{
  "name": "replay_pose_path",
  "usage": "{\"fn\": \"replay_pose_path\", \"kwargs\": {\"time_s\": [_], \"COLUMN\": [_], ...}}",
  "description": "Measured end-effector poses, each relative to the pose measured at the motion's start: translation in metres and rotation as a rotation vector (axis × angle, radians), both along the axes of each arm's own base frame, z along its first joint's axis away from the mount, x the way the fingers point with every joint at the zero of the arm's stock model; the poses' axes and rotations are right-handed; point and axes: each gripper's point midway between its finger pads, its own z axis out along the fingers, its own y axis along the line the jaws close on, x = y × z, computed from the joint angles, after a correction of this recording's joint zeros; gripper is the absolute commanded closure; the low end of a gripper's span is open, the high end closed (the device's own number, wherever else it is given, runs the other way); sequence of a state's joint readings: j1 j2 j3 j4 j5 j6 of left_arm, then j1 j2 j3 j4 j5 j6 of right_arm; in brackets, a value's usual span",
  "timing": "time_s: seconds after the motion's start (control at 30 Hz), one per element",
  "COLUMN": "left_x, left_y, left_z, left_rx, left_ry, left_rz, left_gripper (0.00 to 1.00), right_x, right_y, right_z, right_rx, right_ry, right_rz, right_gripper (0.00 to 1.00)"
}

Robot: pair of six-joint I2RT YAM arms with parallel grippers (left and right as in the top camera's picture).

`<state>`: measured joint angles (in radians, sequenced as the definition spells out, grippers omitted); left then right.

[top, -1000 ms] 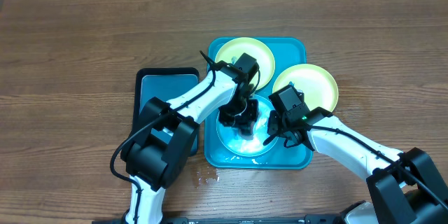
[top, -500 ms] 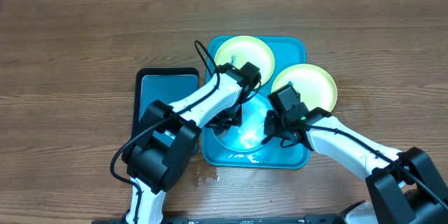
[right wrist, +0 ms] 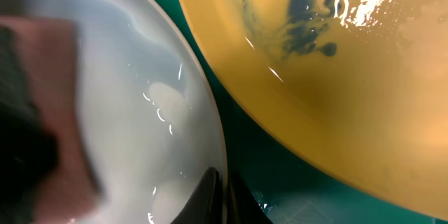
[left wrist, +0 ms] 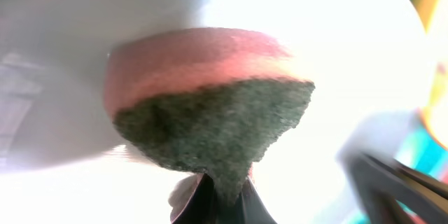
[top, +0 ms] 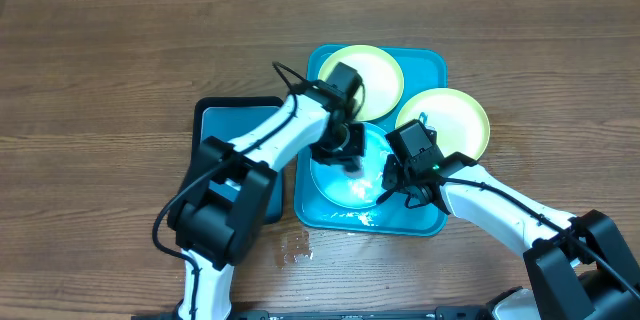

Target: Clean dirty plates on tray and stack at the side

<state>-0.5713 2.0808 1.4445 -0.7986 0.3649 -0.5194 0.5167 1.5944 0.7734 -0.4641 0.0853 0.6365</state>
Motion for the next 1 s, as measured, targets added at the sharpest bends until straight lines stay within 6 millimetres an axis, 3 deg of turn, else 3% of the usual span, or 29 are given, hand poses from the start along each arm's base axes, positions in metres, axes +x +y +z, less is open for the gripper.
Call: {"fn": "replay_pose_path", "kwargs": {"time_s": [0.1, 0.23, 0.43, 0.6, 0.87, 1.0], "left_x": [-0.02, -0.029, -0.034, -0.024, -0.01, -0.003], "left_y": [-0.025, -0.028, 0.017, 0.084, 0.109, 0.121], "left_z": [0.002, -0.001, -0.007, -0.007, 0.007, 0.033], "left_rx": [-0.057, -0.023, 0.182, 0.442, 0.604, 0.621], "left_ry": [0.036, 0.046, 0.114, 0.085, -0.01, -0.062], "left_rz": [-0.062, -0.059, 0.075, 0.164, 0.216, 0.263], "left_gripper": [0.96, 0.96, 0.96, 0.96, 0.96, 0.96], "right_x": [0.0, 0.0, 0.0, 0.0, -0.004, -0.006], "right_y": [0.0, 0.0, 0.001, 0.001, 0.014, 0.01], "right_z": [0.0, 0.0, 0.0, 0.0, 0.001, 0.0], "right_rx": [-0.001, 0.0, 0.004, 0.007, 0.054, 0.035], "right_ry": [0.0, 0.001, 0.0, 0.002, 0.016, 0.02], "right_rz": [0.0, -0.003, 0.0, 0.0, 0.031, 0.023], "right_gripper": [0.96, 0.96, 0.96, 0.96, 0.96, 0.96]}}
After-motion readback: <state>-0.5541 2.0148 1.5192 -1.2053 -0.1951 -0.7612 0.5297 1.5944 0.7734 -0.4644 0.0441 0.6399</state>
